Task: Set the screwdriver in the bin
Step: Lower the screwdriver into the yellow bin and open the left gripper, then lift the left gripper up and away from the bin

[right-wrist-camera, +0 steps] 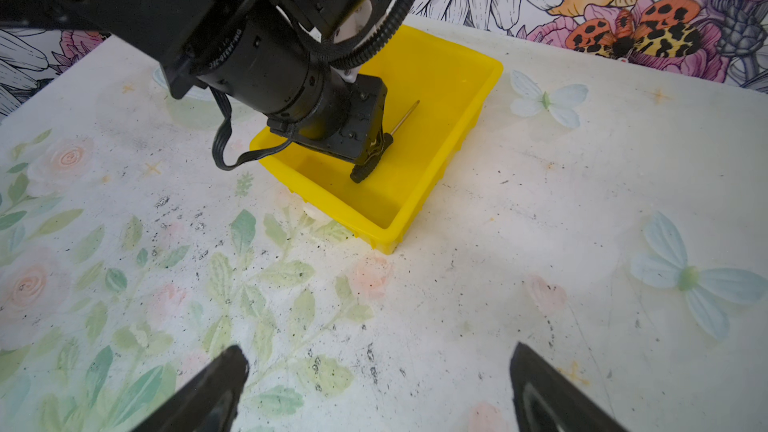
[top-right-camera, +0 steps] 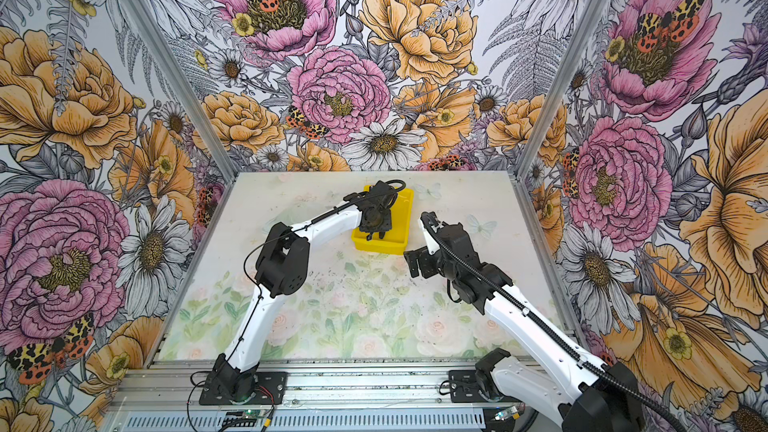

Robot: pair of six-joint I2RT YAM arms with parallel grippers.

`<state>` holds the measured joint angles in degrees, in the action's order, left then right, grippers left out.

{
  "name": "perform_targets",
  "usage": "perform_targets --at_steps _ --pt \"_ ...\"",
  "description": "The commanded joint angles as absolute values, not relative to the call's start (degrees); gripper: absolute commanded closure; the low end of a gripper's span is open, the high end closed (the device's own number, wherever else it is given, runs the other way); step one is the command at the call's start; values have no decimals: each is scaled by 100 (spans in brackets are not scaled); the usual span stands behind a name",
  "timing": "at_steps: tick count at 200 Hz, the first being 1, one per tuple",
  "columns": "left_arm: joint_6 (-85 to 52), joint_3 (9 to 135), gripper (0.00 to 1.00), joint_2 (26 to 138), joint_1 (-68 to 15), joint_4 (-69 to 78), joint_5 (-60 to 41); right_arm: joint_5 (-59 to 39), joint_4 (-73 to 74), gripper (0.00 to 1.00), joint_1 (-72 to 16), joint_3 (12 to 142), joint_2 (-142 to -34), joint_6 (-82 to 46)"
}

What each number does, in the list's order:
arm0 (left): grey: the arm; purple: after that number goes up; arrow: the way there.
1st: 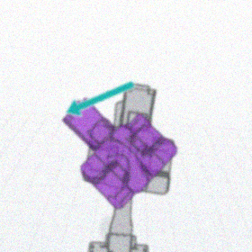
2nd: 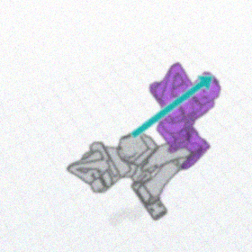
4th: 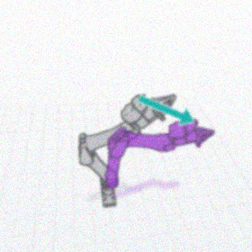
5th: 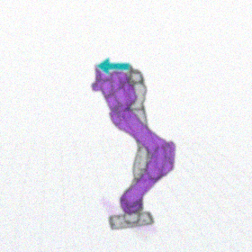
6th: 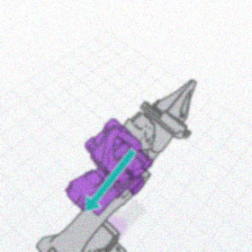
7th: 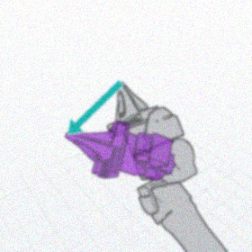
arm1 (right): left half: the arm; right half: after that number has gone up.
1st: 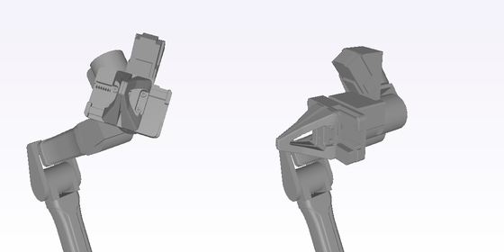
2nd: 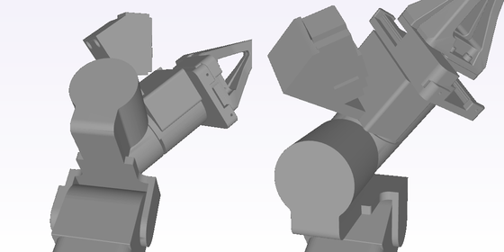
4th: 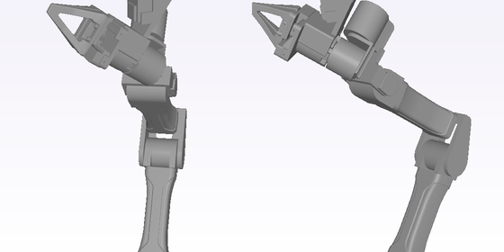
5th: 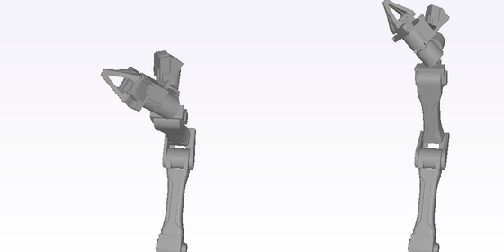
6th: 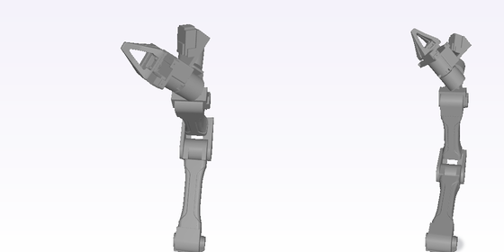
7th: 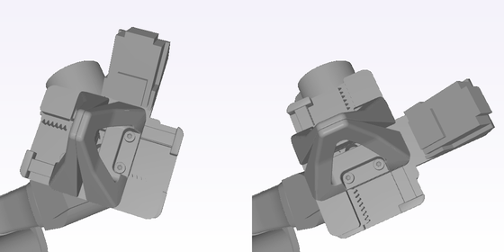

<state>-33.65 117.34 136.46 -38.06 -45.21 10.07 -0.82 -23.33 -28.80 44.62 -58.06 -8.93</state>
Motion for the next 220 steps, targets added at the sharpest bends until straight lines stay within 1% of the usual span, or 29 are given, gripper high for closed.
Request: perform_targets --at_steps 1,61,71,88,108,121,133,155,167,200,220 --pt "-3329 11591 59 12931 -3805 -4489 994 48 -2145 1 -2848 4676 -5726 -804" --pt "-3297 10670 58 11820 -3901 -4362 1153 101 -2153 1 -2838 4667 -5611 -920" --pt "-3272 10434 58 11604 -3928 -4343 1401 158 -2153 1 -2838 4637 -5569 -947" --pt "-3261 10009 55 11227 -3976 -4309 1565 269 -2153 1 -2811 4581 -5484 -958" --pt "-3322 9450 54 10754 -4037 -4275 1728 347 -2160 1 -2745 4519 -5392 -974" --pt "-3390 9059 51 10489 -4043 -4222 1796 337 -2164 1 -2708 4492 -5337 -979" --pt "-3438 8692 50 10047 -4042 -4174 1859 346 -2154 1 -2688 4461 -5309 -984" --pt "-3425 8118 39 9551 -3995 -4139 1954 387 -2153 1 -2638 4446 -5357 -1071" --pt "-3325 7856 31 9298 -3949 -4137 2007 377 -2149 1 -2620 4482 -5449 -1144" --pt "-2914 7177 20 8680 -3588 -4121 1882 708 -2152 1 -2579 4618 -5815 -1411" --pt "-2589 6776 9 8232 -3325 -4034 1813 779 -2116 1 -2514 4595 -5919 -1622"
